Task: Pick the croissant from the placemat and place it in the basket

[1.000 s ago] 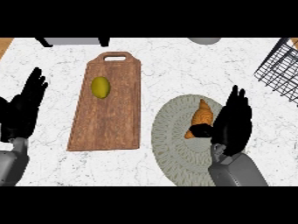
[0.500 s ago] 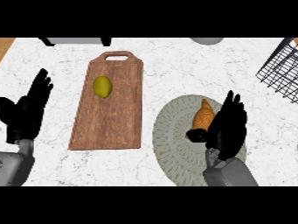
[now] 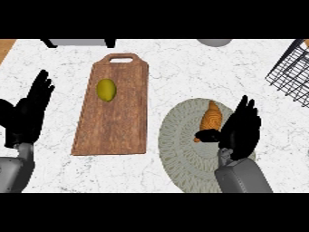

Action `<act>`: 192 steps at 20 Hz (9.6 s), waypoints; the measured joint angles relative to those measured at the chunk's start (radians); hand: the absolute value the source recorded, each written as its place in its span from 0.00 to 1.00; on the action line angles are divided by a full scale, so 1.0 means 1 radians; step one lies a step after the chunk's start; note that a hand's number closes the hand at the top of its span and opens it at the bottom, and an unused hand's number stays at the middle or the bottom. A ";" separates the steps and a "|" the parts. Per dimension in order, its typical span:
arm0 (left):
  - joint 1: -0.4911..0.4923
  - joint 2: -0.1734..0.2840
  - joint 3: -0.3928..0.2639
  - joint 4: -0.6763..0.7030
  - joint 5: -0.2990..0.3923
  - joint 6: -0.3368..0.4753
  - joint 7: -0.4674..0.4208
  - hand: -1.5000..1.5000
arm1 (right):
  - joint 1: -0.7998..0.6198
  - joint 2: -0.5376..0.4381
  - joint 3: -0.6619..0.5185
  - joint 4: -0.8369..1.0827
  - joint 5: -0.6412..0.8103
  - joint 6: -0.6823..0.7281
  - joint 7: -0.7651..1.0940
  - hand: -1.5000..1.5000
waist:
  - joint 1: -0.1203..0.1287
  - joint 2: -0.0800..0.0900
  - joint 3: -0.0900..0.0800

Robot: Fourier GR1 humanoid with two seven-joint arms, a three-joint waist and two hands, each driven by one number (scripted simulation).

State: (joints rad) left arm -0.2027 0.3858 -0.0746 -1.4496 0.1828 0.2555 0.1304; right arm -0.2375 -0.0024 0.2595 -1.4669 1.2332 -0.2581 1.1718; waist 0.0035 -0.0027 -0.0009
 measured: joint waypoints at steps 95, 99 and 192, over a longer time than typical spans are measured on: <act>0.002 -0.110 0.134 0.005 -0.129 -0.138 -0.008 0.50 | -0.862 -0.452 -0.504 0.872 -0.633 -0.161 -0.816 1.00 | 0.024 0.014 0.001; -0.005 -0.120 0.125 -0.022 -0.141 -0.129 0.019 0.50 | -0.875 -0.484 -0.533 0.987 -0.636 -0.177 -0.875 1.00 | 0.028 0.014 0.002; -0.051 -0.171 0.128 -0.017 -0.187 -0.152 0.033 0.50 | -0.816 -0.755 -0.406 1.390 -0.369 -0.038 -1.049 0.00 | 0.066 0.032 0.006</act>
State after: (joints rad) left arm -0.2534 0.2143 0.0537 -1.4669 -0.0044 0.1031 0.1637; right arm -1.0532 -0.7578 -0.1465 -0.0774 0.8638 -0.2962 0.1230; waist 0.0694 0.0292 0.0049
